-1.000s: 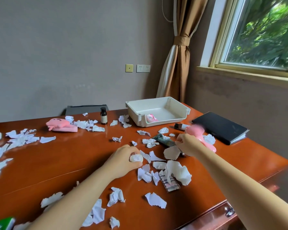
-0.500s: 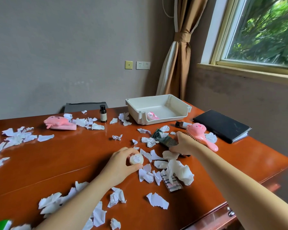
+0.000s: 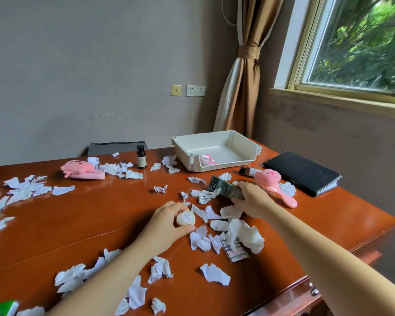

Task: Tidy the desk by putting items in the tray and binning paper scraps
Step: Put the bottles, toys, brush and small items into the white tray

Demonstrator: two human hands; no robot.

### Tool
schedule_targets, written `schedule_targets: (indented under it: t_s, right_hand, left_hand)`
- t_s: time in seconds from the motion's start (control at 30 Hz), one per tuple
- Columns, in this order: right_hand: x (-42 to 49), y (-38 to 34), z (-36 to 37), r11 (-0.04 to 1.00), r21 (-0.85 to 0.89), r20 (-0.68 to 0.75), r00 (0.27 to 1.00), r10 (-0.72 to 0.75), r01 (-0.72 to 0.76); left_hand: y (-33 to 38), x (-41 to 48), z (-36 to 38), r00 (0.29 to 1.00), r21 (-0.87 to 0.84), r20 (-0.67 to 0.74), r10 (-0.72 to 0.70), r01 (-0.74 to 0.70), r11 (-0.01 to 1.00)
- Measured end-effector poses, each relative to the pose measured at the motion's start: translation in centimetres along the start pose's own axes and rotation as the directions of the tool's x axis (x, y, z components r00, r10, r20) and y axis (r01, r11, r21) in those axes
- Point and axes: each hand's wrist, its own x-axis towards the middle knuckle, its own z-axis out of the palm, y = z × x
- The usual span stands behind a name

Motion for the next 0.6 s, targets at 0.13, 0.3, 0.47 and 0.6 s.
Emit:
schedule_targets:
  t_s: [0.13,0.3,0.47,0.6]
  right_hand:
    - [0.3,0.2,-1.1,0.998,0.062,-0.080,0.997,-0.008,0.013]
    - [0.8,0.3,-3.3,0.993,0.118,-0.184,0.983,0.008,0.015]
    - [2.2,0.3,-6.1,0.998,0.058,-0.278,0.961,-0.005,0.022]
    - [4.5,-0.1,-7.8,0.986,0.155,-0.329,0.944,0.000,0.054]
  left_hand:
    - [0.4,0.6,-0.8,1.000,0.044,-0.011,-0.003,0.003,0.999]
    - [1.8,2.4,-3.0,0.997,0.123,-0.055,0.053,-0.046,0.991]
    - [4.1,5.5,-5.8,0.990,0.142,-0.085,0.113,-0.100,0.985]
    - [5.6,9.5,-7.5,0.983,0.112,-0.098,0.153,-0.142,0.983]
